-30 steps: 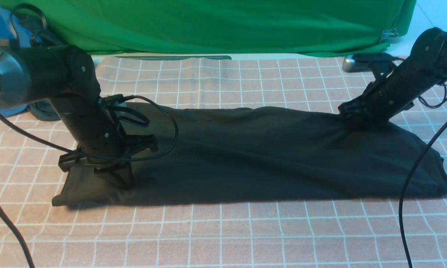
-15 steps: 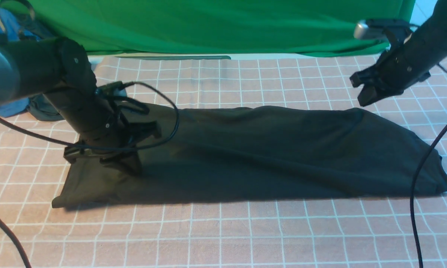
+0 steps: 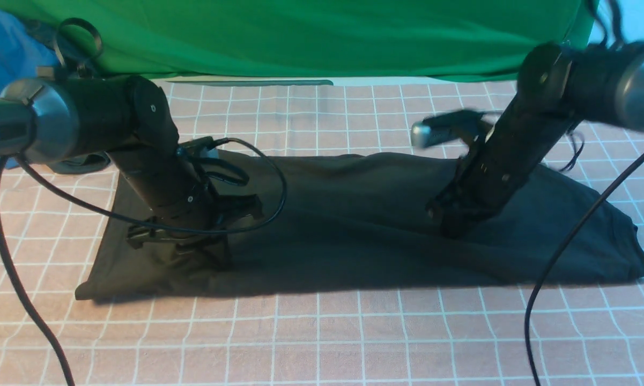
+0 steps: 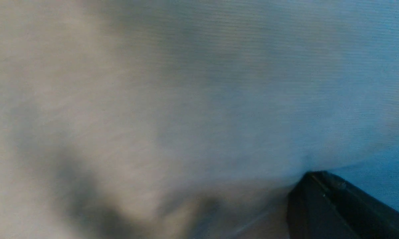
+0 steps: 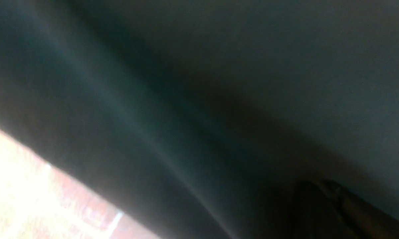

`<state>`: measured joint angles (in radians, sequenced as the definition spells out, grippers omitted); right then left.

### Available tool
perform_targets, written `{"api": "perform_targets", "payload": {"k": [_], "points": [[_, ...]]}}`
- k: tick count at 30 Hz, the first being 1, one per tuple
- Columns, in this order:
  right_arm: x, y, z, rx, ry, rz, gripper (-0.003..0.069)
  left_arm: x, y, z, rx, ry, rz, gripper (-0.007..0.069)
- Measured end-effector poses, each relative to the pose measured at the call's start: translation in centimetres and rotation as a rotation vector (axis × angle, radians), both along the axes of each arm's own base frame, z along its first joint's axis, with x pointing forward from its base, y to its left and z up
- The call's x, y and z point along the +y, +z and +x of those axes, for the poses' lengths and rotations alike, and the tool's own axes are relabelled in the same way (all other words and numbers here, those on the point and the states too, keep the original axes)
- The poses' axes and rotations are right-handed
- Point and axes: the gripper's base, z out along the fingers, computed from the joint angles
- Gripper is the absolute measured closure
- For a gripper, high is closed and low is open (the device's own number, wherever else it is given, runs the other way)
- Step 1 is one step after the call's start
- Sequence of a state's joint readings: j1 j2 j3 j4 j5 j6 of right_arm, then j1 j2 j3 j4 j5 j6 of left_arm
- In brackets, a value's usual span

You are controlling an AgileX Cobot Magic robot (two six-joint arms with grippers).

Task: Fold a long-sleeved shirt over a pink coffee tablecloth.
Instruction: 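Pull the folded dark garment lengthwise by its ends to straighten it flat on the table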

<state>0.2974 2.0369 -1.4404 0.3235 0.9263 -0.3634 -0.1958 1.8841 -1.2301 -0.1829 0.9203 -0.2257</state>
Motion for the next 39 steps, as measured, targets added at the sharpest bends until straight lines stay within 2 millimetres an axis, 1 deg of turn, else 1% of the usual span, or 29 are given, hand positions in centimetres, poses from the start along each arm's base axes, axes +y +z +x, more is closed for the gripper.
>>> {"api": "perform_targets", "payload": {"k": [1,2,4,8,12,14,16,18,19,20,23,26,27,28,29,30,32,35,36,39], "points": [[0.2,-0.7,-0.5,0.022,0.008,-0.008,0.0623,0.5,-0.1,-0.2,0.022,-0.003,0.060,0.0611],[0.3,-1.0,-0.7,0.029,0.010,-0.010,0.0623,0.7,-0.1,-0.4,0.041,0.003,0.089,0.0611],[0.3,-1.2,-1.1,0.038,0.004,-0.011,0.0623,1.7,-0.1,-0.8,0.085,-0.001,0.191,0.0611],[0.1,-1.1,-1.6,0.078,0.004,-0.027,0.0623,2.5,0.0,-1.3,0.139,-0.006,0.280,0.0611],[-0.2,-0.5,-1.8,0.074,-0.034,-0.056,0.0623,3.0,0.6,-1.4,0.130,-0.001,0.300,0.0611],[-0.3,0.2,-1.8,0.041,-0.045,-0.059,0.0623,3.0,1.4,-1.3,0.092,0.008,0.285,0.0611],[-0.1,1.8,-2.0,-0.022,-0.039,-0.049,0.0623,2.7,2.8,-1.1,0.028,0.027,0.242,0.0611],[0.4,3.2,-2.2,-0.077,-0.037,-0.021,0.0623,2.1,4.0,-0.9,-0.033,0.040,0.161,0.0611],[0.9,3.9,-2.4,-0.099,-0.034,0.006,0.0623,1.4,4.6,-0.9,-0.064,0.030,0.094,0.0611],[1.3,4.3,-2.5,-0.112,-0.032,0.028,0.0623,0.8,4.9,-0.9,-0.087,0.017,0.044,0.0611],[2.6,4.7,-2.8,-0.127,-0.004,0.093,0.0623,-2.0,5.5,-0.7,-0.155,-0.026,-0.130,0.0611],[3.8,4.2,-3.0,-0.121,0.011,0.123,0.0623,-4.8,4.7,-0.4,-0.202,-0.061,-0.193,0.0611],[3.9,4.1,-3.0,-0.121,0.013,0.123,0.0623,-4.8,4.7,-0.4,-0.201,-0.060,-0.195,0.0611],[4.3,3.2,-2.9,-0.108,0.016,0.122,0.0623,-5.9,3.5,-0.1,-0.204,-0.072,-0.198,0.0611],[4.4,2.9,-2.9,-0.099,0.017,0.119,0.0623,-6.2,3.0,0.1,-0.207,-0.075,-0.198,0.0611],[4.6,2.1,-2.8,-0.081,0.018,0.112,0.0623,-6.5,2.0,0.3,-0.195,-0.076,-0.192,0.0611],[4.5,0.7,-2.7,-0.048,0.028,0.080,0.0623,-6.6,0.4,0.7,-0.167,-0.058,-0.177,0.0611],[3.9,-0.5,-2.6,-0.026,0.037,-0.005,0.0623,-6.1,-1.0,1.1,-0.130,-0.018,-0.142,0.0610],[3.4,-0.7,-2.5,-0.030,0.033,-0.062,0.0623,-5.7,-1.0,1.3,-0.128,0.008,-0.129,0.0610],[2.7,-0.7,-2.2,-0.058,0.012,-0.147,0.0623,-4.7,-1.1,1.5,-0.128,0.035,-0.085,0.0610]]}}
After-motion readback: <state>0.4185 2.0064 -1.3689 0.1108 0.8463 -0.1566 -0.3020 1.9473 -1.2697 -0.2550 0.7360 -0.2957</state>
